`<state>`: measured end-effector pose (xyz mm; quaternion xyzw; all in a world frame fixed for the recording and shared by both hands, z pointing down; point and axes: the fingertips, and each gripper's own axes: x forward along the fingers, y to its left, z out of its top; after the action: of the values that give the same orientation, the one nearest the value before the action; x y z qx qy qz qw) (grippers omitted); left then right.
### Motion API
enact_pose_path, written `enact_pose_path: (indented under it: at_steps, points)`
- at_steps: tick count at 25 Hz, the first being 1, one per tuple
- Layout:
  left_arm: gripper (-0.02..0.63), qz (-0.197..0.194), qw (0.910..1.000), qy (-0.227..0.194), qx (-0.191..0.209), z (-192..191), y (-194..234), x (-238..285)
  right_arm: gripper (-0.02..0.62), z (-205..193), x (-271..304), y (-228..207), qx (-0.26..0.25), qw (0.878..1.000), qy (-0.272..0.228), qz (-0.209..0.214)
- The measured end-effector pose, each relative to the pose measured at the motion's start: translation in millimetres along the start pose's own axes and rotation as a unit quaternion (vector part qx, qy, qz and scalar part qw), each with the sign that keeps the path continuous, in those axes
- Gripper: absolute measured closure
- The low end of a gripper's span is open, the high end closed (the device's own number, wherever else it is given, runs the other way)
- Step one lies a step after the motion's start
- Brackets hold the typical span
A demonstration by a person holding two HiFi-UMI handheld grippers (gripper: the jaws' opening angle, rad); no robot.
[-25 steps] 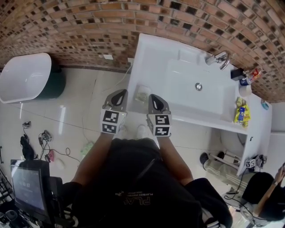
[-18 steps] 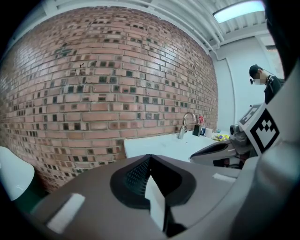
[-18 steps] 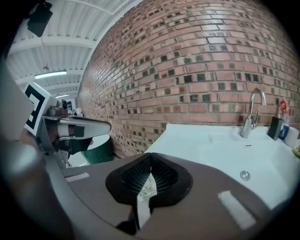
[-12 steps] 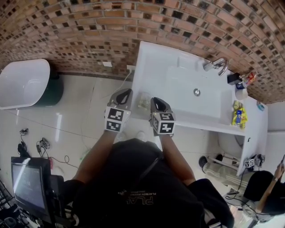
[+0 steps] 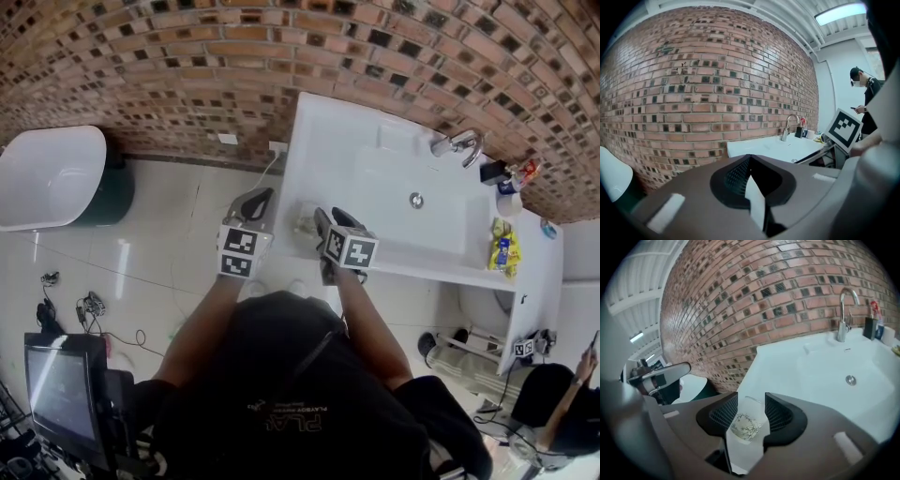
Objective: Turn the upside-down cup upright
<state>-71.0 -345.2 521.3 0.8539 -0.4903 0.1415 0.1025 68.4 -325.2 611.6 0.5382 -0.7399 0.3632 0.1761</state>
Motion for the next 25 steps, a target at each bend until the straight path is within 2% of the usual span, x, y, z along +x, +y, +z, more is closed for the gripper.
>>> enact_pose_path:
  at_steps: [4, 10, 18, 22, 25]
  points:
    - [0.607, -0.003, 1.0000, 0.003, 0.000, -2.9, 0.9, 1.7, 0.340, -8.5, 13.4, -12.5, 0.103, 0.994, 0.032, 0.016]
    - [0.607, -0.001, 1.0000, 0.004, -0.006, -4.5, 5.0, 1.7, 0.268, -16.7, 31.6, -18.2, 0.236, 0.967, 0.072, 0.056]
    - [0.607, -0.001, 0.9999, 0.006, -0.009, -7.2, 7.8, 1.4, 0.250, -29.8, 50.1, -19.5, 0.322, 0.936, 0.113, 0.086]
    - [0.607, 0.000, 0.9999, 0.008, -0.012, -8.3, 10.2, 0.3, 0.250, -26.4, 57.5, -20.6, 0.336, 0.930, 0.120, 0.090]
    - [0.607, 0.000, 0.9999, 0.008, -0.012, -8.5, 11.0, 0.2, 0.249, -24.9, 62.1, -22.6, 0.327, 0.932, 0.130, 0.087]
